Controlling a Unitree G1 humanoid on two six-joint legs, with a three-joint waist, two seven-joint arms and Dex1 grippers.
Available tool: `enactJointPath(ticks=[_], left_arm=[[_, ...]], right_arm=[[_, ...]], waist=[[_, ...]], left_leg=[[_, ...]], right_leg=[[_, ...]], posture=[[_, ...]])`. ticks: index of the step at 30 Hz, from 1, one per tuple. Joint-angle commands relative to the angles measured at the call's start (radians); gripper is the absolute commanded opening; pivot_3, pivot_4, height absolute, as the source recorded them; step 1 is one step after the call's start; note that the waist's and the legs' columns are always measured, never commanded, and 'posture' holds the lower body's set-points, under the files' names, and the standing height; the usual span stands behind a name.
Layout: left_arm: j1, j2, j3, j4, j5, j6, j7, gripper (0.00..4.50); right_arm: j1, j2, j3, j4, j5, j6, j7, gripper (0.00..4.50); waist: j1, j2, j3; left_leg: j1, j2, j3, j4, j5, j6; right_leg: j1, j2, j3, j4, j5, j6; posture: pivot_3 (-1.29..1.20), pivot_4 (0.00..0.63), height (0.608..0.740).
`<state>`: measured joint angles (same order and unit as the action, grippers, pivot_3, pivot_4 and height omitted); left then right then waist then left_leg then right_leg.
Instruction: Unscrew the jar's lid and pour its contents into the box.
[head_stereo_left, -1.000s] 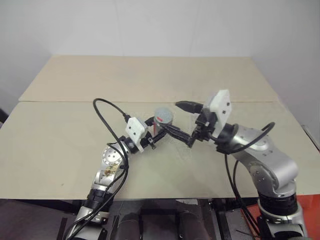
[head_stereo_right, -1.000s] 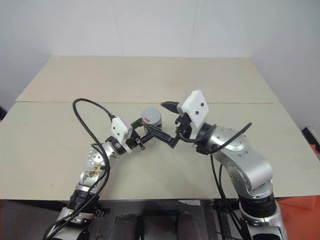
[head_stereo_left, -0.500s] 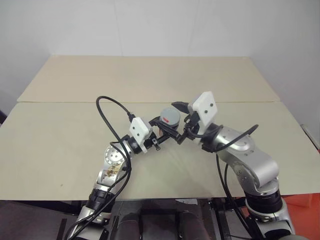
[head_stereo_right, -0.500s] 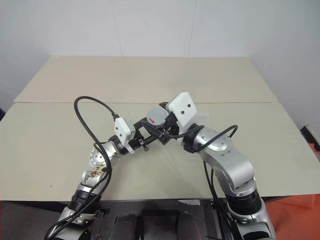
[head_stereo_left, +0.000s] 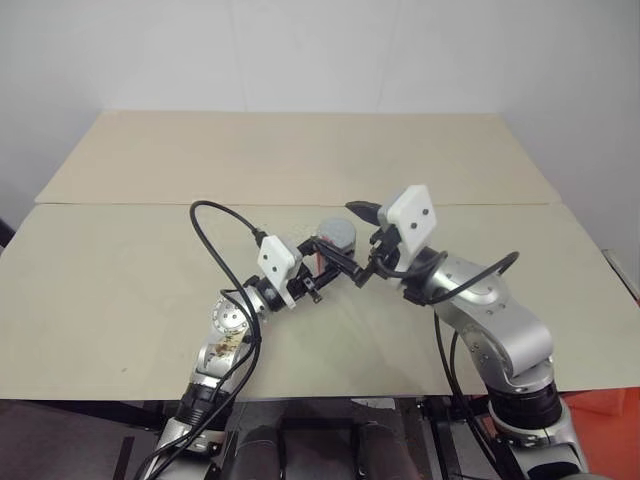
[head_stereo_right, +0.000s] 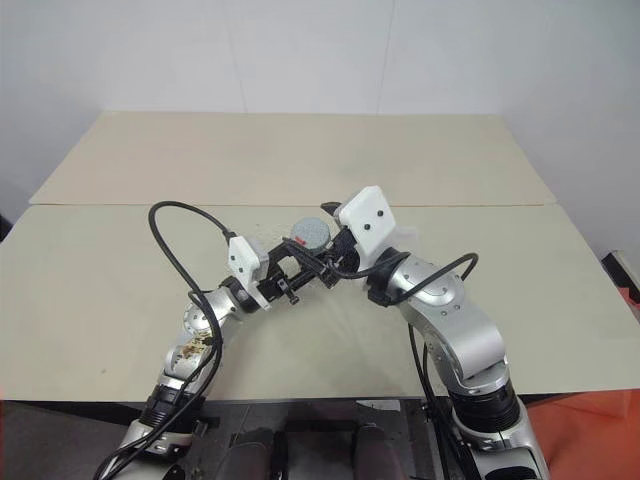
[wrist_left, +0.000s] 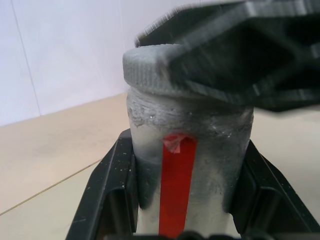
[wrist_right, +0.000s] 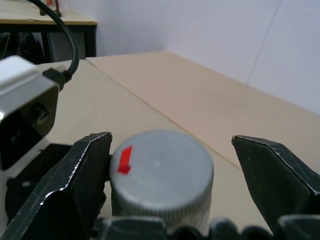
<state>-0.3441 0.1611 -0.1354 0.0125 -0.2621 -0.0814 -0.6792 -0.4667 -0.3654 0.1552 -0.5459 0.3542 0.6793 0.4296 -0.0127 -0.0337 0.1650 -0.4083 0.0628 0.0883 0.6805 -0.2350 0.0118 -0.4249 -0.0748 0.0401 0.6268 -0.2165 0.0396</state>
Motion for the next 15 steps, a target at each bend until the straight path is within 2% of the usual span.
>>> enactJointPath(ticks=[1, 7, 11, 15], left_arm=[[-0.007, -0.008, 0.0, -0.045, -0.011, 0.0, 0.005, 1.93], [-0.01, -0.011, -0.004, -0.049, -0.017, 0.01, 0.003, 1.93], [-0.006, -0.008, -0.007, -0.042, -0.014, 0.009, -0.004, 1.93], [-0.006, -0.013, -0.004, -0.02, -0.015, 0.006, -0.005, 1.93]], right_arm=[[0.001, -0.002, 0.008, -0.028, -0.004, -0.039, 0.022, 4.5], [0.01, 0.007, 0.007, -0.025, -0.008, -0.041, 0.022, 4.5], [0.007, 0.015, 0.0, -0.019, -0.019, -0.044, 0.007, 3.62], [0.0, 0.02, -0.007, -0.012, -0.028, -0.044, -0.001, 3.62]], waist=[[0.0, 0.0, 0.0], [0.0, 0.0, 0.0], [0.0, 0.0, 0.0], [0.0, 0.0, 0.0]], left_leg=[[0.0, 0.0, 0.0, 0.0, 0.0, 0.0], [0.0, 0.0, 0.0, 0.0, 0.0, 0.0], [0.0, 0.0, 0.0, 0.0, 0.0, 0.0], [0.0, 0.0, 0.0, 0.0, 0.0, 0.0]], right_leg=[[0.0, 0.0, 0.0, 0.0, 0.0, 0.0], [0.0, 0.0, 0.0, 0.0, 0.0, 0.0], [0.0, 0.0, 0.0, 0.0, 0.0, 0.0], [0.0, 0.0, 0.0, 0.0, 0.0, 0.0]], posture=[[0.0, 0.15, 0.74], [0.0, 0.15, 0.74], [0.0, 0.15, 0.74], [0.0, 0.15, 0.74]])
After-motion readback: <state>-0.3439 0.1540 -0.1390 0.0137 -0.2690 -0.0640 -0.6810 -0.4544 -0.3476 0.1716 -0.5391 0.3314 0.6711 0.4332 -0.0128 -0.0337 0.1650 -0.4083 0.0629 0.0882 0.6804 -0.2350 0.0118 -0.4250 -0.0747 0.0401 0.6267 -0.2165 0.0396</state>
